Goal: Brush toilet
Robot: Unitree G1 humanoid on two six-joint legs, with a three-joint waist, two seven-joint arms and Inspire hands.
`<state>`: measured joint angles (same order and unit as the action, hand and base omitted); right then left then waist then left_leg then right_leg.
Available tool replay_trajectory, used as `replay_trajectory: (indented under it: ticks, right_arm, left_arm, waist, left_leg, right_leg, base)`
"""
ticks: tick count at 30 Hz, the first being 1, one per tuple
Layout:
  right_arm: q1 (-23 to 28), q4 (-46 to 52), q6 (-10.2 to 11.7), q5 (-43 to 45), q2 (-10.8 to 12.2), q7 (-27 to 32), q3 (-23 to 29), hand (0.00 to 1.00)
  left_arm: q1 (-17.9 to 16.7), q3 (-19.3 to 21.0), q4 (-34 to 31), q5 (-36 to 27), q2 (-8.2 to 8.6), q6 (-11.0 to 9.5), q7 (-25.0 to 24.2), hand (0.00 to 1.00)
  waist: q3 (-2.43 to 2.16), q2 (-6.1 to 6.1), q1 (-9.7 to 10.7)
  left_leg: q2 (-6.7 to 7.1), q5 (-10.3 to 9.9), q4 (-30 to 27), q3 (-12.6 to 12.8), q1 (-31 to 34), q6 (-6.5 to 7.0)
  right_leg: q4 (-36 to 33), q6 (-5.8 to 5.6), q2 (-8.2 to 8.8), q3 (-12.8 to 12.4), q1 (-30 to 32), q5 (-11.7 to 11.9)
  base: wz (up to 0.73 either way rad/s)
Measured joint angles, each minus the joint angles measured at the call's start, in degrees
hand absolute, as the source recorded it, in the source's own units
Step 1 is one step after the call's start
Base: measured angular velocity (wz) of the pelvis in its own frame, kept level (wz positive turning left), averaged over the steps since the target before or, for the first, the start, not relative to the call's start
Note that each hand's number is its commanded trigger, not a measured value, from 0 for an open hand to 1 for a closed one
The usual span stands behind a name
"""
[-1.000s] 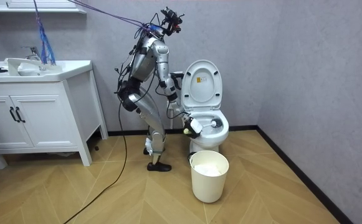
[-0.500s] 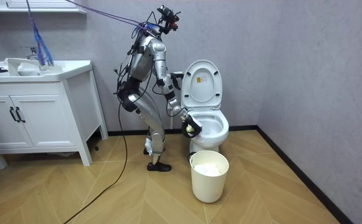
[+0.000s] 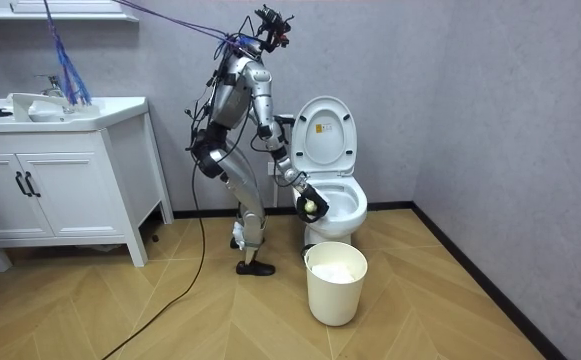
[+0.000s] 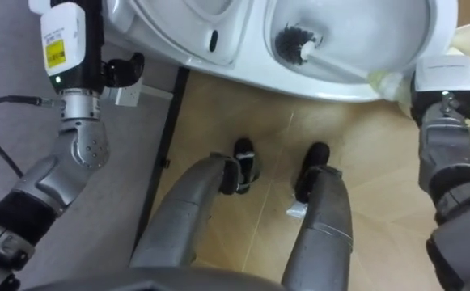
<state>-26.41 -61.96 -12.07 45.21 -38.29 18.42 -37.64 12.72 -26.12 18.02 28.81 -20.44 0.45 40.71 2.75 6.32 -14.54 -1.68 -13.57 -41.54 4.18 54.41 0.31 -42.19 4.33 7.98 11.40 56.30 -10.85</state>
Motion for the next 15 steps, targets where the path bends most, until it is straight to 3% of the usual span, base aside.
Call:
replay_trajectory:
  ticks: [5, 7, 10, 15]
  right_arm:
    - [-2.2, -0.2, 1.4, -2.1, -2.9, -0.6, -1.1, 1.0]
    - [-2.4, -1.2, 2.6, -5.4, -2.8, 0.4, -1.0, 1.0]
    - [-3.7, -1.2, 2.8, -6.4, -2.4, 1.1, 0.4, 1.0]
    - [-7.6, -1.1, 3.4, -8.0, -1.1, 3.3, 3.5, 1.0]
  left_arm:
    - [0.0, -0.6, -1.8, -0.8, -0.91, -0.1, 0.0, 0.0]
    - [0.3, -0.6, -2.6, -1.2, -1.33, -0.2, 0.3, 0.0]
    - [0.5, -0.5, -2.4, -1.0, -2.17, -0.8, 1.4, 0.0]
    - [0.5, 0.7, -2.4, -0.4, -3.27, -0.8, 1.9, 0.0]
  waist:
    - [0.18, -0.87, -0.1]
    - [0.18, -2.13, 0.2]
    - [0.18, -3.04, 1.2]
    - [0.16, -4.77, 2.2]
  left_leg:
    - [0.55, 0.0, -0.8, 0.3, 1.4, 0.33]
    - [0.98, 0.0, -1.6, 0.4, 2.1, 0.41]
    - [1.36, 0.0, -2.0, 0.3, 3.1, 0.43]
    - [1.13, 0.1, -2.7, 0.6, 3.8, 0.41]
  right_leg:
    - [-1.7, -0.06, 0.85, -0.3, 1.8, -0.2]
    - [-3.3, 0.03, 1.11, -0.5, 2.9, -0.8]
    - [-4.3, 0.18, 1.92, -0.6, 4.0, -0.9]
    - [-4.8, 0.24, 1.12, -1.4, 5.0, -0.7]
  base:
    - [0.04]
    - [0.11]
    - [0.07]
    - [-0.03]
